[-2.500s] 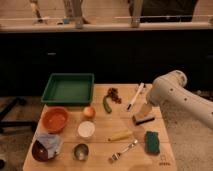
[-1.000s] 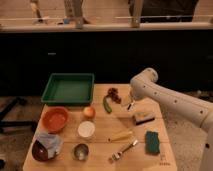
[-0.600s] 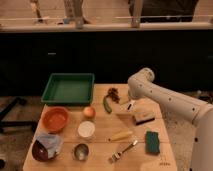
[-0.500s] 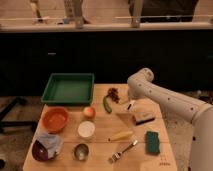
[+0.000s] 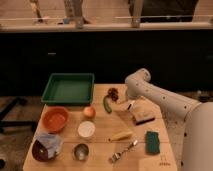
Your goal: Wipe red bowl with brush
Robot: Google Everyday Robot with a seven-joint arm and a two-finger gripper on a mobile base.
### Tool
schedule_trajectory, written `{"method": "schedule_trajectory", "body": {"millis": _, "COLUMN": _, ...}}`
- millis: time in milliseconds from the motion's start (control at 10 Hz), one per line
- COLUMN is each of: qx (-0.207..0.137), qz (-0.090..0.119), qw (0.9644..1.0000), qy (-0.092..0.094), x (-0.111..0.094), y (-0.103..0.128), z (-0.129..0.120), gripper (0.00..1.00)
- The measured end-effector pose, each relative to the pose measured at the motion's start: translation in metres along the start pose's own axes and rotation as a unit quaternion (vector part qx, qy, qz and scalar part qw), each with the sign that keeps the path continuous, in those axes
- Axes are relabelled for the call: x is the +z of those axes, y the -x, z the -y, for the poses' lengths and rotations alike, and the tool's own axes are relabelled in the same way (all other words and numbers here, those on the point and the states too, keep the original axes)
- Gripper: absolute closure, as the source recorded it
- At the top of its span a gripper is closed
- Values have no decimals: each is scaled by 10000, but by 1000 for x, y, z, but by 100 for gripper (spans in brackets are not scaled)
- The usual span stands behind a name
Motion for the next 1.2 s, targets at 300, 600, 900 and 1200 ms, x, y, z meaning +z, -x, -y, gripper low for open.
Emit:
{"method": "schedule_trajectory", "body": {"millis": 300, "qx": 18, "qz": -86, "qw": 9999, "qy": 56, "x": 11, "y": 1, "z": -3, "gripper": 0}}
{"method": "schedule_trajectory", "body": {"millis": 600, "qx": 121, "qz": -128, "qw": 9998, "qy": 118, "x": 20, "y": 2, "z": 4, "gripper": 0}}
{"method": "schedule_trajectory", "body": {"millis": 900, "qx": 208, "qz": -210, "qw": 9994, "qy": 201, "x": 36, "y": -1, "z": 13, "gripper": 0}}
{"method": "schedule_trajectory", "body": {"millis": 1200, "qx": 193, "qz": -303, "qw": 9990, "qy": 251, "x": 47, "y": 0, "z": 16, "gripper": 0}}
